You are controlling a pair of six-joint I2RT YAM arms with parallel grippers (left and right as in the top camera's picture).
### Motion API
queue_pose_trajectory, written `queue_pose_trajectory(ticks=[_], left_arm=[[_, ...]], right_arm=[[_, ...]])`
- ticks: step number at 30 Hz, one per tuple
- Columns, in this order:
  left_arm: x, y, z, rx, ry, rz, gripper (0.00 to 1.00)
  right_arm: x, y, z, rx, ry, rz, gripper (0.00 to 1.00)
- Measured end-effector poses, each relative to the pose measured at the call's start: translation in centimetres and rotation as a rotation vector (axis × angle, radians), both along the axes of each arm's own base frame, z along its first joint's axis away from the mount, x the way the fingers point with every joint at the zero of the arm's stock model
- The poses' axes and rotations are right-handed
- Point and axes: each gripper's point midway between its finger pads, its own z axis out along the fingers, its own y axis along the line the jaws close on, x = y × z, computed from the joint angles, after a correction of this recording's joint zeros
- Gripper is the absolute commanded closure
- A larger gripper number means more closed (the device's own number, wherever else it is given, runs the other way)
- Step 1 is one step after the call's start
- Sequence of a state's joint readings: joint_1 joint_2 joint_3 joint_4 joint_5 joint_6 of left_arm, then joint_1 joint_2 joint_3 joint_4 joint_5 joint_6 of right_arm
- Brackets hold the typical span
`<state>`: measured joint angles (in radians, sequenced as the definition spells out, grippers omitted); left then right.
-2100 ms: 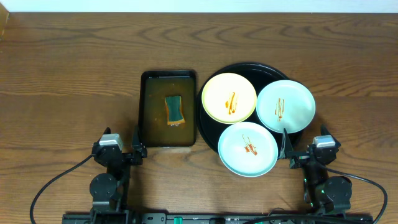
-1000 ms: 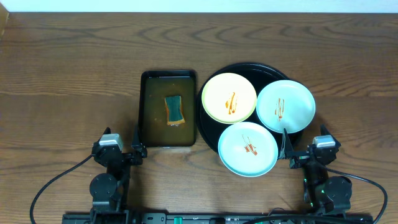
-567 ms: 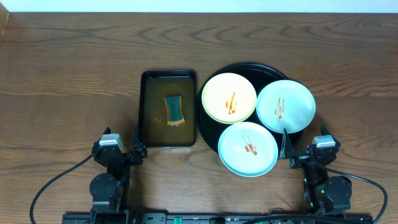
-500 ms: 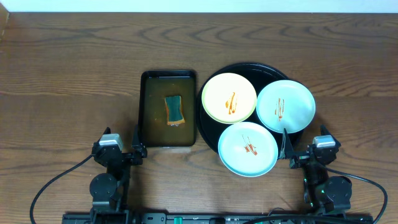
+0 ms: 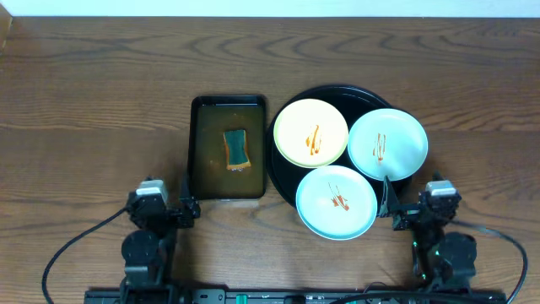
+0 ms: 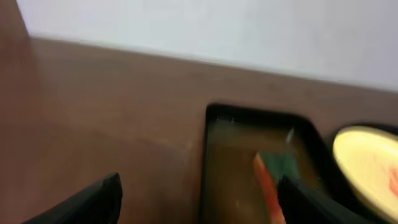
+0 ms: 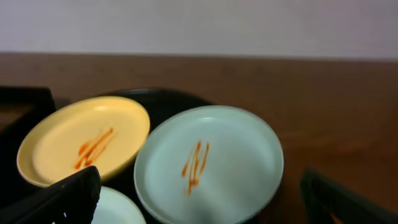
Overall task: Clean dirty plates on tray and stack at the side
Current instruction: 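Grasp the green-orange sponge in the water tray with the left gripper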
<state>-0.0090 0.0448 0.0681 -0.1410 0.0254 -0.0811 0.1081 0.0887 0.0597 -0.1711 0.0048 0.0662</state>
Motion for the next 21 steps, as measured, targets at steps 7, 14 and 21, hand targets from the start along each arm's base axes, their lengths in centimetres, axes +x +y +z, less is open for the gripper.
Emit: queue_pose_trajectory(ticks=[7, 14, 21], left_arm=[[-0.1, -0.4, 1.1, -0.005, 0.246, -0.022, 0.19], [1.3, -2.2, 2.1, -0.052, 0.502, -0.115, 0.19], [1.9, -3.6, 1.9, -0.101, 0.655, -0.182, 0.19]], right_arm=[[0.3, -0.1, 1.4, 0.016, 0.239, -0.025, 0.01], [1.1, -0.1, -0.2, 0.001, 0.632, -0.051, 0.01], [2.3, 2.3, -1.8, 0.073, 0.76, 0.044, 0.01]])
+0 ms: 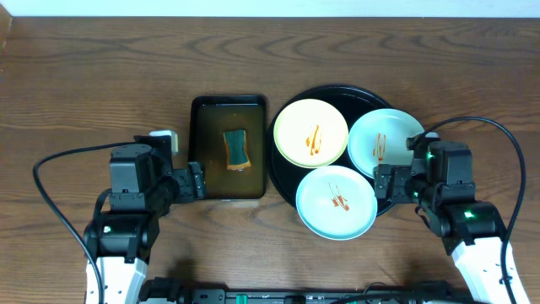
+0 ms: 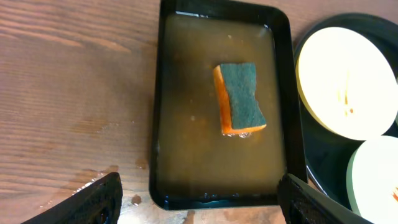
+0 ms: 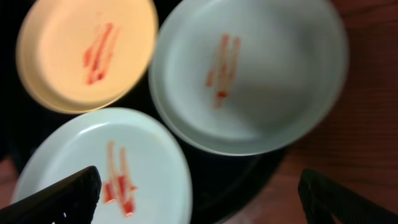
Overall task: Clean dirty plates on tray and stack at the side
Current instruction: 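Grasp the green-orange sponge in the water tray with the left gripper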
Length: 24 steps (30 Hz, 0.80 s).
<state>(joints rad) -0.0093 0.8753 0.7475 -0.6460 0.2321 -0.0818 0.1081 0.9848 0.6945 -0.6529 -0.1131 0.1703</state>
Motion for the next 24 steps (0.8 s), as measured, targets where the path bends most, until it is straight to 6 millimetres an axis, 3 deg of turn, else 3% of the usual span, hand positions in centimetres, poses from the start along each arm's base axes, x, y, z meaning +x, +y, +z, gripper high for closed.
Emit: queue_pose_trajectory(ticks=[5, 7, 10, 15, 19, 20, 24], left_arm=[[0.1, -0.1, -0.8, -0.004, 0.032, -0.003, 0.19], [0.4, -0.1, -0.7, -0.005, 0.023, -0.004, 0.19], [2.3, -0.9, 0.6, -0.037, -0.06, -0.034, 0.19], [4.3, -2.0, 0.1, -0.048, -0.04, -0.071, 0.19], [5.9, -3.6, -1.6, -0.02, 0.016, -0.113, 0.19], [6.3, -4.2, -2.3, -0.012, 0.028, -0.13, 0.19], [6.9, -6.3, -5.7, 0.014, 0.103, -0.184, 0.19]], right_arm=[[-1.0, 0.8, -0.9, 0.043, 0.066, 0.024, 0.1], [-1.3, 0.9, -1.5, 0.055, 0.1, 0.013, 0.18], [-1.8, 1.1, -3.2, 0.078, 0.173, -0.015, 0.34], [-2.4, 1.1, -6.1, 0.08, 0.286, -0.039, 0.46], [-2.2, 1.1, -7.7, 0.077, 0.338, -0.048, 0.52], [-2.2, 1.1, -8.3, 0.075, 0.359, -0.05, 0.59], [-2.2, 1.6, -10.0, 0.097, 0.416, -0.045, 0.67]])
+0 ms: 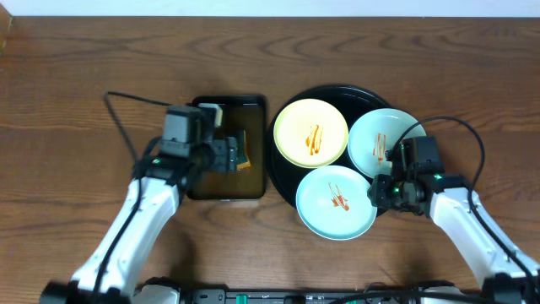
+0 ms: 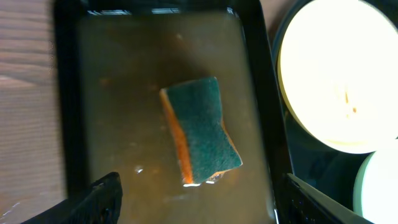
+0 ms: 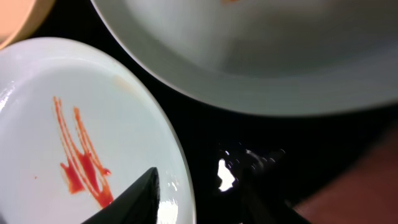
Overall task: Clean dirty plates on tray and stack at the side
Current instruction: 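Grasp the green-orange sponge in the water tray with the left gripper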
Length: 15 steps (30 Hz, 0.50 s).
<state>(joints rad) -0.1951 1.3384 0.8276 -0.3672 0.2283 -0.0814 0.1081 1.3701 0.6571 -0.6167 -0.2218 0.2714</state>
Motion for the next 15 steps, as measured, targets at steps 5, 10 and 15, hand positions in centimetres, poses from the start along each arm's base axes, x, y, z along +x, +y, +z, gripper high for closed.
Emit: queue_pose_trajectory(ticks=[5, 10, 15], left_arm=[[0.3, -1.6, -3.0, 0.016, 0.058, -0.042, 0.21], [0.1, -2.7, -6.4, 0.038, 0.135, -0.074, 0.23], [-0.1, -2.9, -7.8, 0.046, 0.165, -0.082, 0.35]], right_arm=[[-0.1, 0.6, -0.9, 0.034, 0.036, 0.005, 0.76], [-0.1, 0.8, -0.9, 0.047, 0.035, 0.006, 0.87], [0.0, 0.9, -0.8, 0.05, 0.034, 0.006, 0.9]])
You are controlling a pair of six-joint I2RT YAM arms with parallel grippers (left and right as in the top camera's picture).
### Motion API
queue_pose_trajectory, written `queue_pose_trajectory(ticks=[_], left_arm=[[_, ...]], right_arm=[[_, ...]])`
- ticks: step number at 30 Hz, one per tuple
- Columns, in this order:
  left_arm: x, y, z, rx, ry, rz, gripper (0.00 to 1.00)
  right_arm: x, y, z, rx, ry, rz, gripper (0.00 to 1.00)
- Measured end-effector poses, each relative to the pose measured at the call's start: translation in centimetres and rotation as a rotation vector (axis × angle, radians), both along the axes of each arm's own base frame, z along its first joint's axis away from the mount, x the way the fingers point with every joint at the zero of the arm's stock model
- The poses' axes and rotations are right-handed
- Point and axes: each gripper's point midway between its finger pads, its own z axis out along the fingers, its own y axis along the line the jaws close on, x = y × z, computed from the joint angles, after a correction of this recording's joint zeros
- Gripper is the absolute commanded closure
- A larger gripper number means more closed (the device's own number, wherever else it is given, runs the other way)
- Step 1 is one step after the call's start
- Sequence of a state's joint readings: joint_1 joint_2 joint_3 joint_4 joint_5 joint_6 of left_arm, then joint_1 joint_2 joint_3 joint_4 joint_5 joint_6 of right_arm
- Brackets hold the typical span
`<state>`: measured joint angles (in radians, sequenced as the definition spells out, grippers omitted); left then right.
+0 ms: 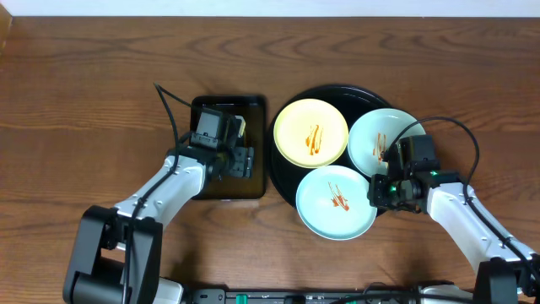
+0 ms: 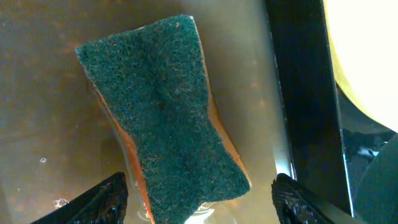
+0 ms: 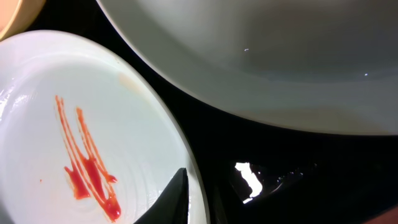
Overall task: Clean dirty plates on tray and stack at the side
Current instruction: 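Grasp the green-orange sponge in the water tray with the left gripper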
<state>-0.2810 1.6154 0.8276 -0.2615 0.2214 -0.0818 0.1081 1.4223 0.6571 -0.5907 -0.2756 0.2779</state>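
Three sauce-streaked plates lie on a round black tray [image 1: 337, 89]: a yellow plate [image 1: 312, 133], a far pale-blue plate [image 1: 386, 143] and a near pale-blue plate [image 1: 336, 201]. My right gripper [image 1: 381, 192] is at the near plate's right rim. In the right wrist view the gripper [image 3: 200, 208] has one finger [image 3: 177, 199] lying on the near plate [image 3: 74, 124] and the other dim outside the rim, shut on it. A green-and-orange sponge [image 2: 165, 112] lies in brown water. My left gripper [image 2: 199, 205] is open, low over the sponge, fingers either side of its near end.
The sponge's rectangular black tray [image 1: 228, 101] stands just left of the round tray, its right wall [image 2: 298, 93] next to the yellow plate. Bare wooden table [image 1: 84, 84] lies all around. Arm cables loop beside both arms.
My left gripper has come lower and closer onto the sponge, which now fills its view. My right gripper's fingers have narrowed onto the near plate's rim. The plates lie as before.
Both arms sat folded at the table's front edge with grippers open. Then they were raised, left looking down at the sponge tray, right at the plates. Then left hung over the sponge and right reached the near plate's rim. Now left straddles the sponge and right grips the rim.
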Motion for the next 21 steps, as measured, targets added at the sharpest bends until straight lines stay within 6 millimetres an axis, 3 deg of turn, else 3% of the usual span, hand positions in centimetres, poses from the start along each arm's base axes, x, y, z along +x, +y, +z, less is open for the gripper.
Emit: queue_pose_trajectory(ticks=[3, 11, 13, 16, 21], left_arm=[[0.7, -0.2, 0.3, -0.008, -0.028, 0.001, 0.51], [1.2, 0.1, -0.9, 0.013, -0.027, 0.013, 0.51], [1.4, 0.1, -1.3, 0.016, -0.027, 0.015, 0.58], [1.7, 0.0, -1.8, 0.021, -0.031, 0.016, 0.92], [2.0, 0.1, -1.7, 0.022, -0.039, 0.026, 0.93]], right_arm=[[0.1, 0.0, 0.0, 0.0, -0.002, 0.0, 0.91], [0.1, 0.0, 0.0, 0.001, -0.002, 0.0, 0.9], [0.1, 0.0, 0.0, 0.001, -0.002, 0.0, 0.9], [0.0, 0.0, 0.0, 0.001, -0.001, 0.0, 0.9], [-0.1, 0.0, 0.0, 0.001, 0.003, 0.0, 0.9]])
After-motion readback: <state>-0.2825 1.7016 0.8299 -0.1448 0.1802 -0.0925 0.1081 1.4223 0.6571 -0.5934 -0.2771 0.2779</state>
